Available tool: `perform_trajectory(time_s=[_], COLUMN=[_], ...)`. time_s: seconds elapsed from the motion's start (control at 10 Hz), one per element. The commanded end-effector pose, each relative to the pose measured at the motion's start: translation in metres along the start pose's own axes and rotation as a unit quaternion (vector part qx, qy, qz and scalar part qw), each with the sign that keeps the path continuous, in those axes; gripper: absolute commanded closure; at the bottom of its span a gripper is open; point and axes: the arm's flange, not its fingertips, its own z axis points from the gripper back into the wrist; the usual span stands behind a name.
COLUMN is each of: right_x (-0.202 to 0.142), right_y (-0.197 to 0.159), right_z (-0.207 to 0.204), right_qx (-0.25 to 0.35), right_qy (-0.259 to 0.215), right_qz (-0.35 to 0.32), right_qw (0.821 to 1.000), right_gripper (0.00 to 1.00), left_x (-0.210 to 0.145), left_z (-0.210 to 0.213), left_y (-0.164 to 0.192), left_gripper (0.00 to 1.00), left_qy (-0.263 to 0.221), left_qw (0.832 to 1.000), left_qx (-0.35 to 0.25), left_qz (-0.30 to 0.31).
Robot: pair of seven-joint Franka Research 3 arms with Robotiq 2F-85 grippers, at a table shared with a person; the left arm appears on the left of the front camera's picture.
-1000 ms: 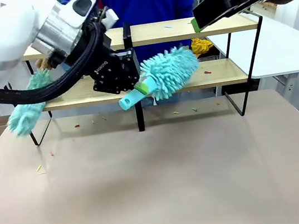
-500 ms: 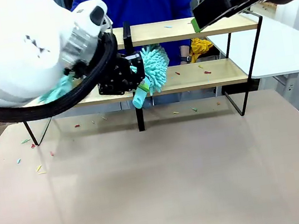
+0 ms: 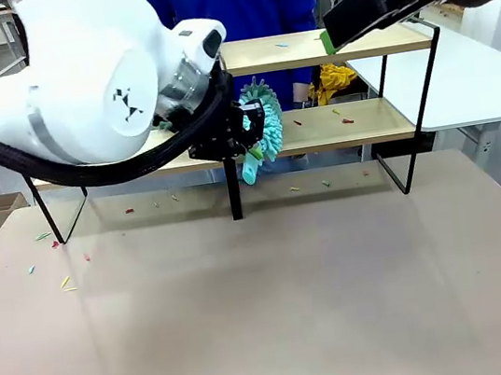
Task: Clean the shelves.
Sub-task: Clean a randomly selected level of the Shelf with the Duster.
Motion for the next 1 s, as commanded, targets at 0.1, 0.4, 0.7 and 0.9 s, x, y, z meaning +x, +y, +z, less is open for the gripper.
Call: perform_trajectory(time_s=[0.1, 0.4, 0.7, 0.9], right_x=[0.001, 0.001, 0.001, 0.001], right_y=[0.001, 0.001, 0.001, 0.001], right_z=[0.0, 0.0, 0.0, 0.0], right_qx=[0.003, 0.003, 0.003, 0.003], right_qy=[0.0, 0.0, 0.0, 0.0], right_qz=[-0.004, -0.004, -0.004, -0.004], right_qw=[1.0, 1.0, 1.0, 1.0], right_gripper=[0.0, 0.0, 0.0, 0.0], left_x=[0.009, 0.012, 0.012, 0.011], left_z=[-0.026, -0.055, -0.073, -0.082], left_y=[-0.028, -0.041, -0.048, -0.056], left_gripper=[0.88, 0.88, 0.88, 0.88], left_qy=[-0.056, -0.038, -0.035, -0.02], left_qw=[0.998, 0.999, 0.999, 1.0], left_qx=[0.01, 0.019, 0.024, 0.009], left_qz=[0.005, -0.005, -0.009, -0.009])
